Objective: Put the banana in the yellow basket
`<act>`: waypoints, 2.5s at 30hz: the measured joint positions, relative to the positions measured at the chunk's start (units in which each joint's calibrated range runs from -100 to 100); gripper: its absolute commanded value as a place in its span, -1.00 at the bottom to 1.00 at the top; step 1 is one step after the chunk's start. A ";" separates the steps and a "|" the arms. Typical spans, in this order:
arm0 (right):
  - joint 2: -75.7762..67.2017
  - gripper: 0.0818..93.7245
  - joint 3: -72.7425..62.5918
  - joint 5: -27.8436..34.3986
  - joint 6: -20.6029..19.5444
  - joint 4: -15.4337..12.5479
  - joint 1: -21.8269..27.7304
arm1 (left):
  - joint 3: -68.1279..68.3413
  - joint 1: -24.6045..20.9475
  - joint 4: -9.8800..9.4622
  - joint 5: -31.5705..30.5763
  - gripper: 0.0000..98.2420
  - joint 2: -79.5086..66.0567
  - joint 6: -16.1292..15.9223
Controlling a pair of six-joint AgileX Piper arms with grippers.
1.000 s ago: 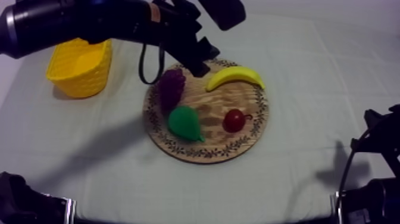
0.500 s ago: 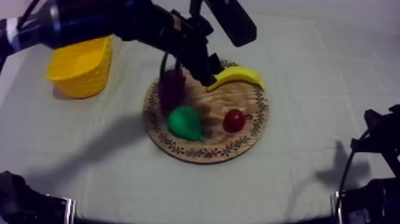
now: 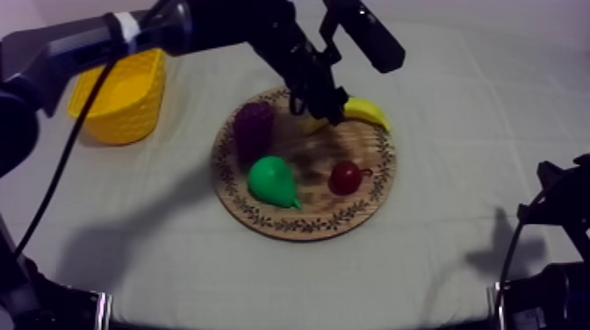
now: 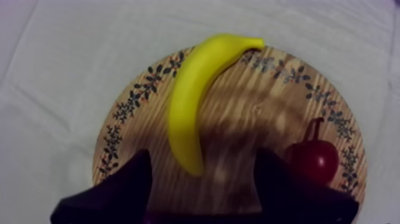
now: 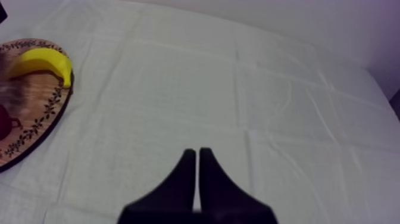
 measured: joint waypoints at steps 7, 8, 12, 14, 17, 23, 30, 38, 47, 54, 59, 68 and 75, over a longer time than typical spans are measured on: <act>0.00 -0.99 0.00 0.00 -0.02 0.00 0.00 | -13.14 0.09 -1.70 9.08 0.28 8.86 1.96; 0.00 -0.99 0.00 0.00 0.02 0.00 0.00 | -14.63 0.05 -1.87 10.25 0.28 10.17 2.19; 0.00 -0.99 0.00 0.00 0.02 0.00 0.00 | -21.80 -0.22 -2.58 15.64 0.27 14.85 3.27; 0.00 -0.99 0.00 0.00 0.02 0.00 0.00 | -24.96 -0.30 -2.90 18.12 0.25 17.06 3.74; 0.00 -0.99 0.00 0.00 0.02 0.00 0.00 | -28.86 -0.33 -3.24 21.11 0.23 19.72 4.23; 0.00 -0.99 0.00 0.00 0.02 0.00 0.00 | -34.60 -0.33 -3.65 24.97 0.13 23.20 5.10; 0.00 -0.99 0.00 0.00 0.02 0.00 0.00 | -37.99 -0.49 -4.22 28.77 -0.03 26.77 6.26; 0.00 -0.99 0.00 0.00 0.02 0.00 0.00 | -40.13 -0.64 -4.71 30.46 -0.30 28.99 7.92; 0.00 -0.99 0.00 0.00 0.02 0.00 0.00 | -41.10 -0.36 -6.09 31.33 -0.37 28.09 9.43; 0.00 -0.99 0.00 0.00 0.02 0.00 0.00 | -37.09 -0.92 -8.55 30.45 -0.37 21.60 10.67; 0.00 -0.99 0.00 0.00 0.02 0.00 0.00 | -33.11 -2.62 -10.36 30.45 -0.37 15.33 11.49; 0.00 -0.99 0.00 -0.21 0.02 0.00 0.00 | -19.96 -8.59 -13.56 29.95 -0.37 0.53 13.66; 0.00 -0.99 0.00 0.03 0.02 0.00 0.00 | -8.82 -15.34 -14.13 27.36 -0.37 -9.03 14.13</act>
